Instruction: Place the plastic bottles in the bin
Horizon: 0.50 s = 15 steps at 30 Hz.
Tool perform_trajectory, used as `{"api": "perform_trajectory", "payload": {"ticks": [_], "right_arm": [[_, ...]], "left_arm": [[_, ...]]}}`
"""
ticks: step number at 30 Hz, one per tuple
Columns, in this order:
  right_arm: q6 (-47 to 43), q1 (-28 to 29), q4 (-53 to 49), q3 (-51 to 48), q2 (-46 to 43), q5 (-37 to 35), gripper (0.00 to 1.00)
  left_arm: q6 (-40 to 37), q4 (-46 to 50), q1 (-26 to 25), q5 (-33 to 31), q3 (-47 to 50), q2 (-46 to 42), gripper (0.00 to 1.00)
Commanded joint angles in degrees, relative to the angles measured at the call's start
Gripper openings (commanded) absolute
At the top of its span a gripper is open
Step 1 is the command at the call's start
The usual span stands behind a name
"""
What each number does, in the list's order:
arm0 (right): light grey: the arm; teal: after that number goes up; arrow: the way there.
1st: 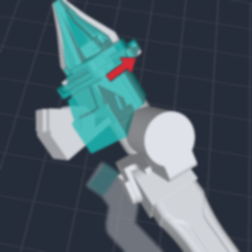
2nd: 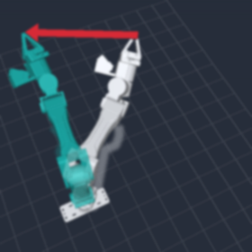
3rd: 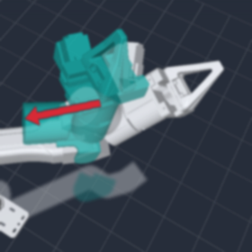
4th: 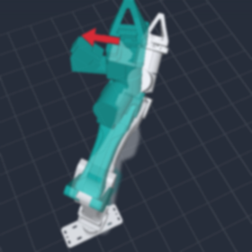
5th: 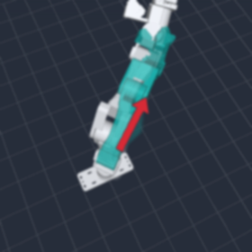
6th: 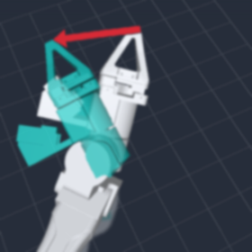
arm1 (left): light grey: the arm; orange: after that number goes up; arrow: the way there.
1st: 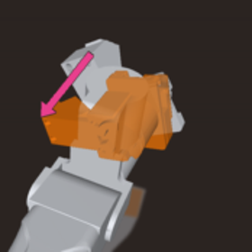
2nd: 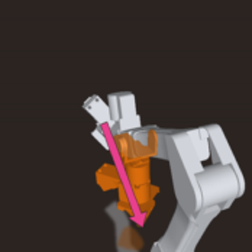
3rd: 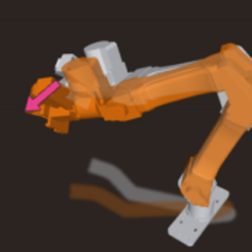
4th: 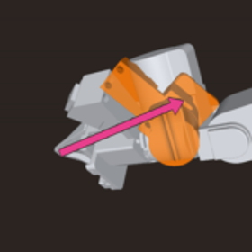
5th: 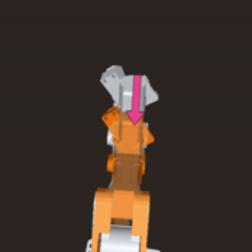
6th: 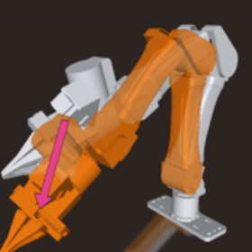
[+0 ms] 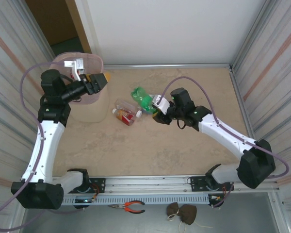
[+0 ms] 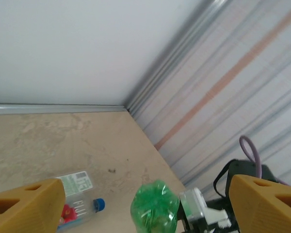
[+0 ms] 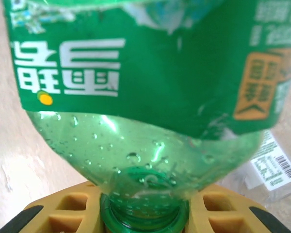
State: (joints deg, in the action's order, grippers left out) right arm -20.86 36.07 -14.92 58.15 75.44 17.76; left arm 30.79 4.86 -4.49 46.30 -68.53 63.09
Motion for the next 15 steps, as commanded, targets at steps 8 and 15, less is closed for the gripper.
{"api": "perform_trajectory", "payload": {"ticks": [8, 15], "right_arm": [[10.90, 5.41, 11.27, 2.02, -6.74, -2.19, 0.20], [11.27, 7.49, 13.19, 3.59, -9.12, -3.54, 0.20]], "left_arm": [[-14.03, -4.67, -16.54, -8.77, -3.69, -1.08, 0.94], [-16.38, -4.70, -22.32, -10.13, -5.78, 1.05, 0.96]]}}
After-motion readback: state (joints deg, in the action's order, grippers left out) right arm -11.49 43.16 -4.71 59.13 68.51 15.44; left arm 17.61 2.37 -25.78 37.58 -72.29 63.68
